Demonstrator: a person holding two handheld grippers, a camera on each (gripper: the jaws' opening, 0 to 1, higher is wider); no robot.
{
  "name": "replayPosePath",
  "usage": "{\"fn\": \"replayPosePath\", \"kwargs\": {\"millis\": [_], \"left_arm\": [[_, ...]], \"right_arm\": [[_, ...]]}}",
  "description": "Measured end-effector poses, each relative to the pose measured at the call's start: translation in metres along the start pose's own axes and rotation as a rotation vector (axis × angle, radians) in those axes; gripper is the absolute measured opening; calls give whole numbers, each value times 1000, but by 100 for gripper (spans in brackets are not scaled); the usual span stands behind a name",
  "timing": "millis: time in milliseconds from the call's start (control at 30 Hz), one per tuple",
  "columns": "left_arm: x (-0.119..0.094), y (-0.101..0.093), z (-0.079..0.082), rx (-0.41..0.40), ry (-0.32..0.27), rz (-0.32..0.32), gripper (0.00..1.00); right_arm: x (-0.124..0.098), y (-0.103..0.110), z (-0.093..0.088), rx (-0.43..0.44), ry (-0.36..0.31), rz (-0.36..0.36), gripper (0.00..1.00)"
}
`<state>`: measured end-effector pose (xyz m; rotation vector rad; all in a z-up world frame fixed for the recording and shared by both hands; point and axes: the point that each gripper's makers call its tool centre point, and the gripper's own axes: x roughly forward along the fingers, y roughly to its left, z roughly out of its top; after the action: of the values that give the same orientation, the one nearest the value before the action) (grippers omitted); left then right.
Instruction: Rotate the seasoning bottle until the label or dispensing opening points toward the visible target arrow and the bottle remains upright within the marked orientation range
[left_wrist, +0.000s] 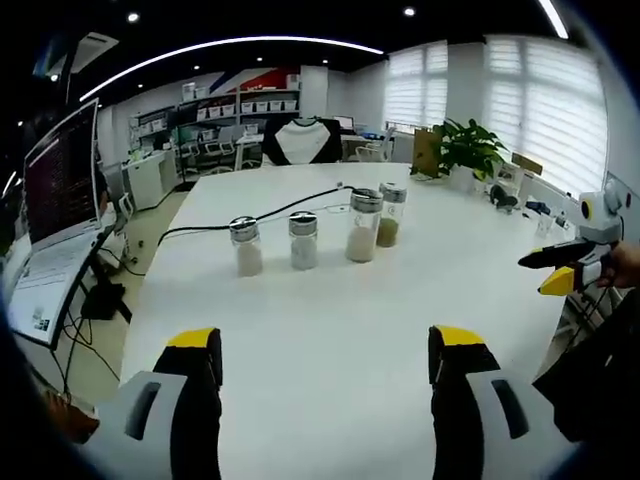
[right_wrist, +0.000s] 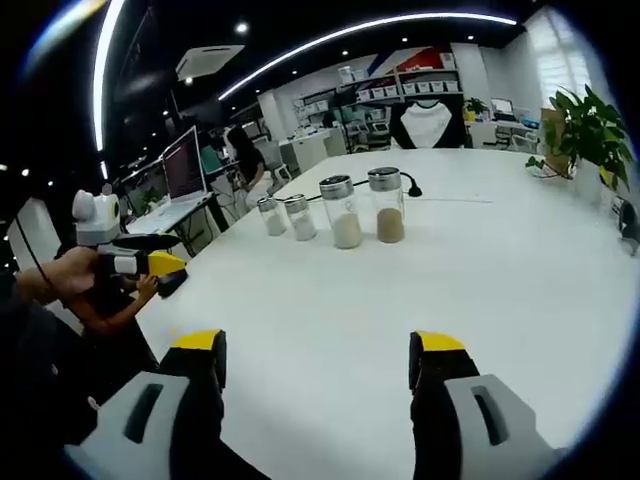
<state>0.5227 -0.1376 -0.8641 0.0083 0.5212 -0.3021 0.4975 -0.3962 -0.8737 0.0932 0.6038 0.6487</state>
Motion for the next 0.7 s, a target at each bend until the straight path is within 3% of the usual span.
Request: {"fn": "replayPosePath", "kwargs": {"millis": [67, 167, 300, 600, 700], "left_arm": [[-1, -2, 2, -30, -23, -6, 100], [-2, 1, 1, -25, -19, 10, 100], [-2, -1, -2, -28, -8, 8, 100], [-3, 1, -3, -41, -12, 13, 100], [-1, 4, -6, -35, 11, 21, 100]], "right_arm": [[0, 1, 4, 8, -11, 4, 81], [1, 1, 8, 8, -21, -2, 87], [2, 4, 11, 58, -23, 18, 87], [5, 4, 9, -3, -2, 6, 87], [6, 2, 8, -50, 7, -1, 87]]}}
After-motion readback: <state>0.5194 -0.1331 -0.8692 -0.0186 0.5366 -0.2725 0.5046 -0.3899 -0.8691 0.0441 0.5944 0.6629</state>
